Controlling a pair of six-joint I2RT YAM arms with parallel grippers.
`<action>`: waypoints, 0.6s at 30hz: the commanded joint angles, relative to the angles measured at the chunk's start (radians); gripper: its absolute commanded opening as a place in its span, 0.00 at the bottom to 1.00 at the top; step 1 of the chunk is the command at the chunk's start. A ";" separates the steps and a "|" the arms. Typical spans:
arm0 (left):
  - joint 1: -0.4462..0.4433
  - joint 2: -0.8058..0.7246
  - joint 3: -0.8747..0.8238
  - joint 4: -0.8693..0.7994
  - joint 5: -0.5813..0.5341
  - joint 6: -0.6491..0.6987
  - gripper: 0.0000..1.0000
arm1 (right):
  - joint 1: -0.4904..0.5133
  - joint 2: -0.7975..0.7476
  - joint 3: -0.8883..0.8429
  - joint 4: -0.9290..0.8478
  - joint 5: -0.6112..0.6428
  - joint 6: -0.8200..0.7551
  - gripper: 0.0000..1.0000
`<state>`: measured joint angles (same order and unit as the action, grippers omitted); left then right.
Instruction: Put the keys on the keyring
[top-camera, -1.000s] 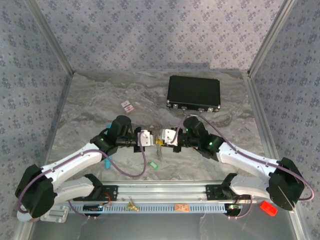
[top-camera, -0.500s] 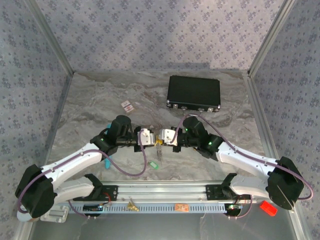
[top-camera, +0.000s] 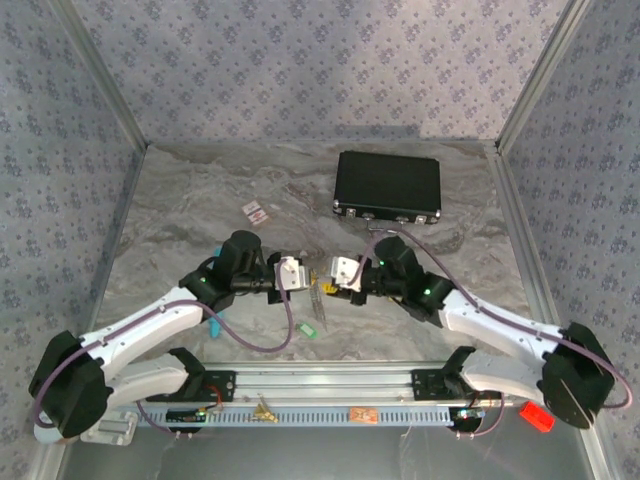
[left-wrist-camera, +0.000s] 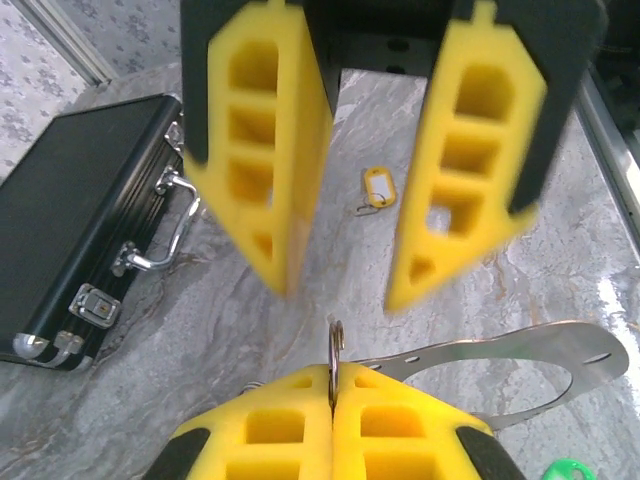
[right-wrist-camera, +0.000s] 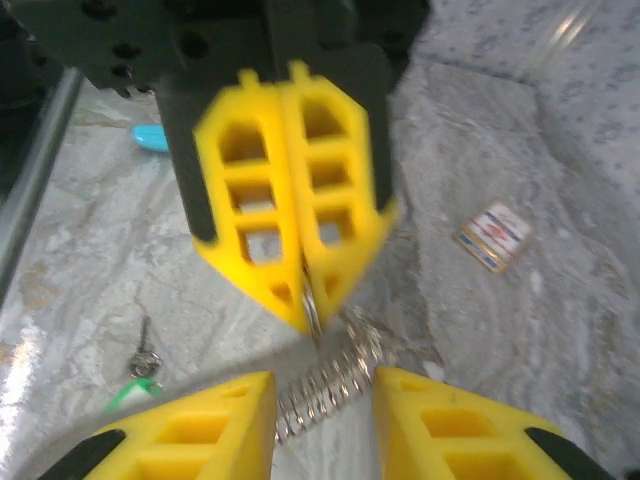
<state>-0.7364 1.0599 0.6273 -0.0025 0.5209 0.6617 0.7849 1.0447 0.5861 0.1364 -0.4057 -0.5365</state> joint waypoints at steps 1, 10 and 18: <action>-0.014 -0.046 0.021 0.025 -0.039 0.047 0.00 | -0.057 -0.113 -0.040 0.092 0.097 0.160 0.34; -0.025 -0.070 0.021 0.007 -0.106 0.111 0.00 | -0.089 -0.156 0.090 -0.376 0.664 0.799 0.37; -0.026 -0.059 0.041 -0.032 -0.159 0.078 0.00 | -0.126 -0.006 0.229 -0.835 0.666 1.130 0.33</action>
<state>-0.7551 1.0096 0.6273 -0.0341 0.3847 0.7475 0.6689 1.0058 0.7918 -0.4599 0.2398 0.4187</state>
